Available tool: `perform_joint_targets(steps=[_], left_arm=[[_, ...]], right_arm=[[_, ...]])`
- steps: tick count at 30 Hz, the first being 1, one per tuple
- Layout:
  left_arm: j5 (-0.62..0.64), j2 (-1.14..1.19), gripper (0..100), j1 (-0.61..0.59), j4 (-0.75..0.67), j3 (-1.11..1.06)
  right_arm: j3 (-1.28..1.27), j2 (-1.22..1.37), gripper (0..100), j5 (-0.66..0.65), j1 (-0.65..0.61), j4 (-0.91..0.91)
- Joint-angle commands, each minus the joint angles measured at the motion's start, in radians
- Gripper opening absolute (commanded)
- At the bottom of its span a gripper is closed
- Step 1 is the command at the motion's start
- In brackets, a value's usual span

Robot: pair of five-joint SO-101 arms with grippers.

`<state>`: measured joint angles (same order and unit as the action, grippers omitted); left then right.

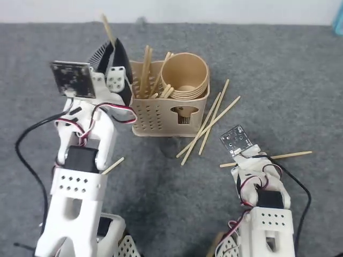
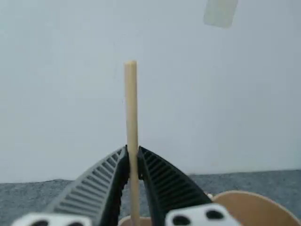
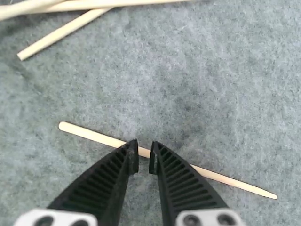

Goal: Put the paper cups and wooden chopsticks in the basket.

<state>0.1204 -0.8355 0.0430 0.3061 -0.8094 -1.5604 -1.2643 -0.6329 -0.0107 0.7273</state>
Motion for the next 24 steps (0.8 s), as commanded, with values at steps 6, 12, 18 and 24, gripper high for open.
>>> perform_joint_targets(steps=[6, 12, 18, 24], left_arm=[[-0.011, -0.031, 28, -0.04, 0.163, 0.071], [-0.011, -0.029, 28, -0.247, 0.552, 0.274], [-0.009, -0.026, 28, -0.482, 0.717, 0.217], [-0.009, -0.029, 28, -0.578, 0.508, -0.194]], right_arm=[[0.006, -0.021, 5.4, 0.006, 0.01, -0.019], [0.006, -0.021, 5.4, 0.008, 0.01, -0.021], [0.008, -0.021, 5.4, 0.011, 0.025, -0.024], [0.012, -0.021, 5.6, 0.087, 0.073, -0.064]])
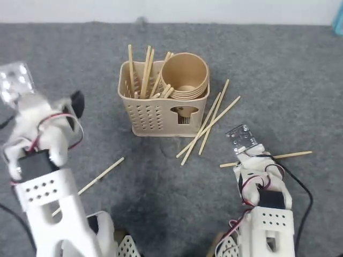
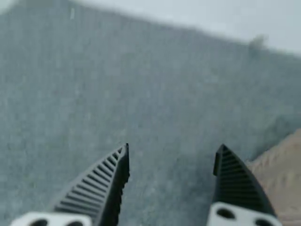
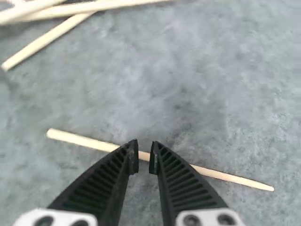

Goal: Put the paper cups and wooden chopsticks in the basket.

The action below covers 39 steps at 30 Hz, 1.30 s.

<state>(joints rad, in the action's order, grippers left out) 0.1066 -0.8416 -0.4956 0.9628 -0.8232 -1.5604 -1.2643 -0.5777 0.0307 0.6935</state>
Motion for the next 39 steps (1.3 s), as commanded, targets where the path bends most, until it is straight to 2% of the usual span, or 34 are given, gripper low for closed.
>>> perform_joint_targets(steps=[1, 3, 5, 13, 20, 27, 33, 39], left_arm=[[0.005, -0.023, 28, -0.048, -0.233, -0.263], [0.005, -0.023, 28, -0.055, -0.402, -0.403], [0.005, -0.023, 28, -0.055, -0.497, -0.473], [-0.003, -0.012, 28, -0.003, -0.486, -0.504], [-0.064, -0.005, 28, 0.017, -0.482, -0.51], [-0.064, 0.262, 28, 0.018, -0.477, -0.364], [-0.064, 0.52, 28, 0.008, -0.31, -0.133], [-0.061, 0.563, 28, -0.011, -0.296, -0.09]], right_arm=[[0.012, -0.021, 5.5, 0.032, 0.041, -0.03], [0.014, -0.021, 5.4, 0.035, 0.044, -0.03], [0.015, -0.021, 5.8, 0.064, 0.044, -0.031], [0.083, -0.013, 5.8, 0.19, 0.096, 0.005], [0.259, -0.013, 5.9, 0.195, 0.091, 0.269], [0.382, -0.012, 6.2, 0.186, 0.056, 0.39], [0.379, -0.012, 13.6, 0.104, -0.045, 0.458], [0.351, -0.012, 13.9, -0.253, -0.076, 0.487]])
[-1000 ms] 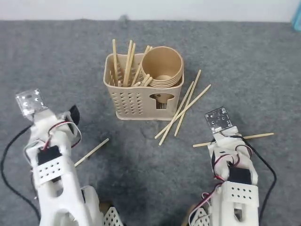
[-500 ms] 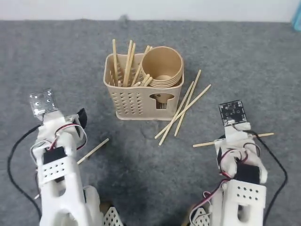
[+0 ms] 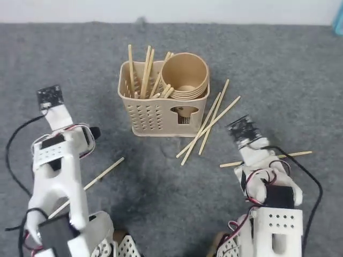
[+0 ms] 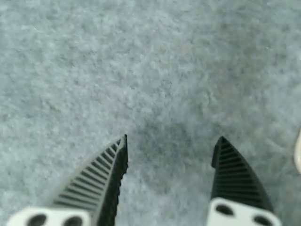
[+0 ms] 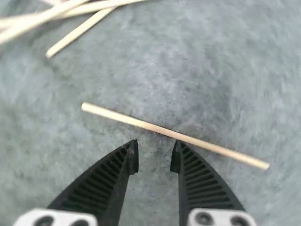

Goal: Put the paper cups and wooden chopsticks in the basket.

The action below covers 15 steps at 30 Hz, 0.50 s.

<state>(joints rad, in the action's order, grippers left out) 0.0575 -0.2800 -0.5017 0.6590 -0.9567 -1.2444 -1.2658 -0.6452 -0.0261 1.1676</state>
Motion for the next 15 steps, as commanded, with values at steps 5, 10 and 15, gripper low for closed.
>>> perform_joint_targets(steps=[5, 10, 15], left_arm=[[-0.012, 0.002, 28, -0.005, 0.008, 0.044], [-0.012, 0.002, 28, -0.002, 0.005, 0.045], [-0.011, 0.002, 28, -0.002, 0.005, 0.047]], right_arm=[[-0.012, -0.01, 14.0, -0.434, -0.031, 0.004], [-0.031, -0.008, 14.1, -0.508, -0.093, 0.005], [-0.08, 0.044, 19.0, -0.509, -0.208, -0.022]])
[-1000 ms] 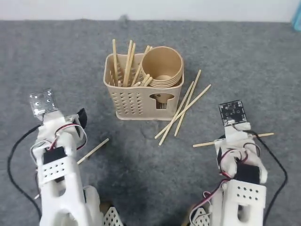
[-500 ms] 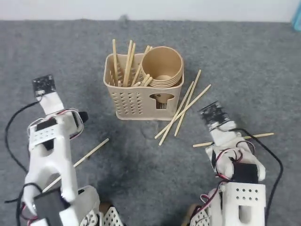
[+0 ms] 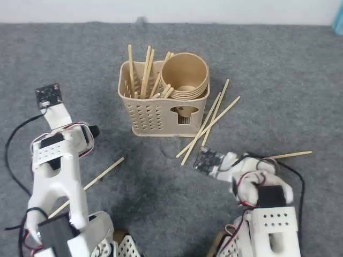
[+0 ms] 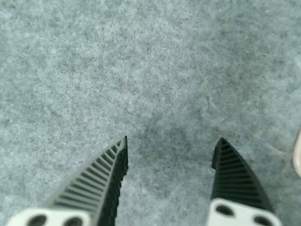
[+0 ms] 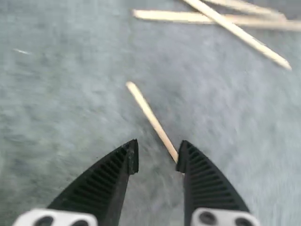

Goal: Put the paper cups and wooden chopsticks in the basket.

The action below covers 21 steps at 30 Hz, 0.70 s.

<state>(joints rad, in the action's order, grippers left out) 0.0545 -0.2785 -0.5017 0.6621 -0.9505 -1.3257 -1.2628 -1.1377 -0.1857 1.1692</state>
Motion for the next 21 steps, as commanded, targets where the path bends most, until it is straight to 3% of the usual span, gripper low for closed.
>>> perform_joint_targets(steps=[1, 10, 16, 21], left_arm=[[-0.008, 0.0, 28, -0.002, 0.002, 0.041], [-0.008, 0.0, 28, -0.002, 0.0, 0.042], [-0.008, 0.0, 28, -0.002, -0.002, 0.042], [-0.008, 0.0, 28, 0.0, -0.002, 0.044]], right_arm=[[-0.009, 0.07, 19.0, -0.017, -0.059, -0.058], [0.071, 0.526, 19.0, -0.014, -0.065, -0.364], [0.255, 0.852, 19.0, -0.012, -0.062, -0.363], [0.362, 0.96, 19.0, -0.012, -0.062, -0.283]])
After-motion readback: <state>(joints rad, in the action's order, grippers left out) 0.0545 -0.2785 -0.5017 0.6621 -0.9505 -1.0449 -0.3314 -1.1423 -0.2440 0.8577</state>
